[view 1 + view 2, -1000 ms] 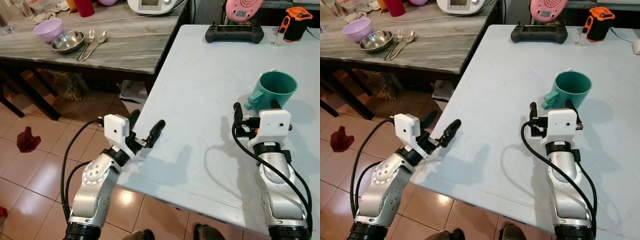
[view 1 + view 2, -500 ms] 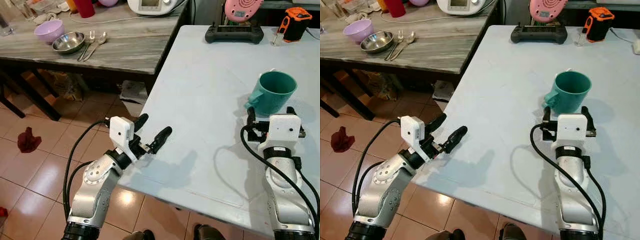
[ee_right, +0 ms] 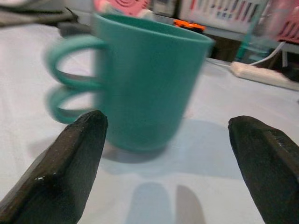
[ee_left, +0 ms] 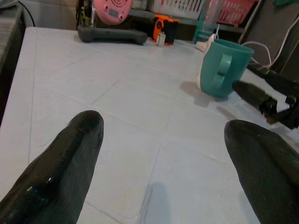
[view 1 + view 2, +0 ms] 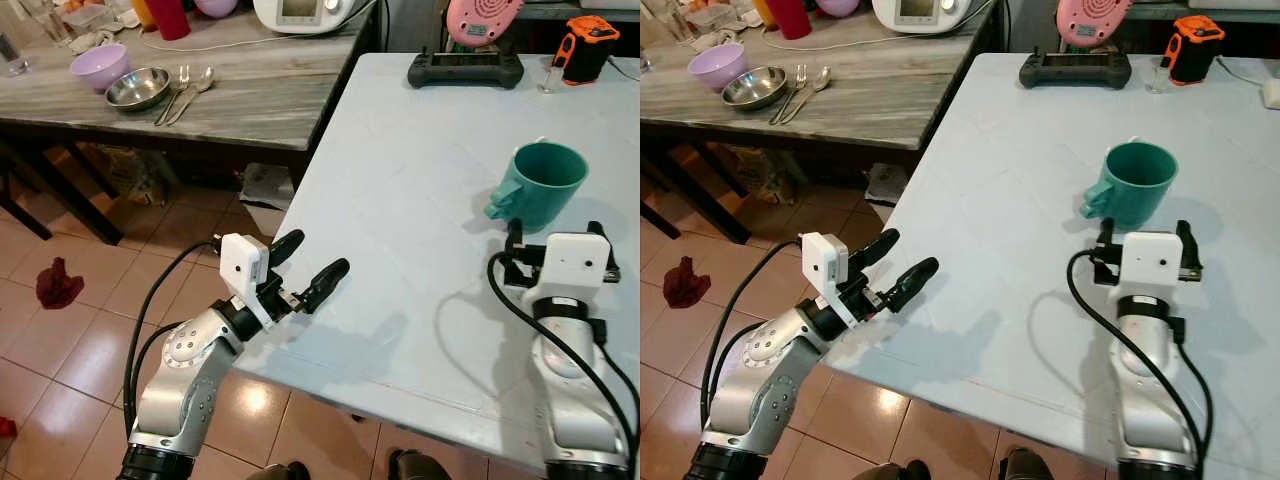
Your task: Setting the table
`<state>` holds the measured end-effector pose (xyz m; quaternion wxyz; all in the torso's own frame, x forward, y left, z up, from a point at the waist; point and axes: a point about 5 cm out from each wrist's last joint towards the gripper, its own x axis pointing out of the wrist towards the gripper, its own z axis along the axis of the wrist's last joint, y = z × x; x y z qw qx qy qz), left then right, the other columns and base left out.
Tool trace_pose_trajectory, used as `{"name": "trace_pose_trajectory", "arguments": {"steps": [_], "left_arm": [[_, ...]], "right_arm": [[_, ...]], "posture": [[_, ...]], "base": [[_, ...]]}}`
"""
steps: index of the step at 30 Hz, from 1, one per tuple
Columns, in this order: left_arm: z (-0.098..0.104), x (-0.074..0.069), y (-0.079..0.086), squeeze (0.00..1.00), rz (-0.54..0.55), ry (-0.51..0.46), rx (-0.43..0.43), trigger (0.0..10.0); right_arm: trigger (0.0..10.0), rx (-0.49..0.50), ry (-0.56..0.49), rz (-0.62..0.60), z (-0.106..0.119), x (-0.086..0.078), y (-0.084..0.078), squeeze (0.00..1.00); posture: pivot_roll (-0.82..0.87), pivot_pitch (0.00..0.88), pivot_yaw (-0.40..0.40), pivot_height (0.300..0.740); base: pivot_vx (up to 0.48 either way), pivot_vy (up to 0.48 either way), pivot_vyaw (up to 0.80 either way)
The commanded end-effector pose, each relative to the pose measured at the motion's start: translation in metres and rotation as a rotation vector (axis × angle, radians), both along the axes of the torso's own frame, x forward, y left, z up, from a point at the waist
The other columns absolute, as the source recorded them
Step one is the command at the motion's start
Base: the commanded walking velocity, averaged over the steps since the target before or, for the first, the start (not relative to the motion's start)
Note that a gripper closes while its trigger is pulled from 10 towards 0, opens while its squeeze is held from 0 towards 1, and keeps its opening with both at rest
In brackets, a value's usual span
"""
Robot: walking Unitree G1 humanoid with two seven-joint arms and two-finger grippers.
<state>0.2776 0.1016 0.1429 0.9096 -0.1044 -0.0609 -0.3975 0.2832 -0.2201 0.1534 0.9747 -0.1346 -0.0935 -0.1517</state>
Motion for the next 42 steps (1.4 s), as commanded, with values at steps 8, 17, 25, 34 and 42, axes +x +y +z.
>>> {"name": "trace_pose_trajectory", "arguments": {"steps": [8, 17, 25, 34, 42], "left_arm": [[0.002, 0.0, 0.004, 0.0, -0.001, -0.003, 0.012, 10.0], [0.0, -0.004, 0.0, 0.0, -0.011, 0.006, 0.002, 10.0], [-0.001, -0.004, -0.003, 0.0, -0.026, 0.011, 0.002, 10.0], [-0.003, -0.004, -0.002, 0.0, -0.03, 0.019, 0.002, 10.0], [-0.005, -0.002, -0.002, 0.0, -0.031, 0.022, -0.001, 10.0]], "right_arm": [[10.0, 0.039, 0.044, 0.132, -0.013, 0.002, 0.044, 0.0], [10.0, 0.013, 0.01, 0.136, -0.004, 0.015, 0.058, 0.0], [10.0, -0.013, -0.016, 0.015, 0.008, 0.035, 0.046, 0.0], [10.0, -0.014, 0.005, -0.103, 0.002, 0.032, 0.024, 0.0], [10.0, -0.036, 0.009, -0.212, 0.0, 0.023, -0.006, 0.0]], "posture": [[-0.18, 0.157, 0.15, 0.74], [-0.17, 0.157, 0.145, 0.74], [-0.17, 0.156, 0.144, 0.74], [-0.17, 0.154, 0.142, 0.74], [-0.18, 0.151, 0.147, 0.74]], "base": [[0.0, 0.0, 0.0], [0.0, 0.0, 0.0], [0.0, 0.0, 0.0], [0.0, 0.0, 0.0], [0.0, 0.0, 0.0]]}}
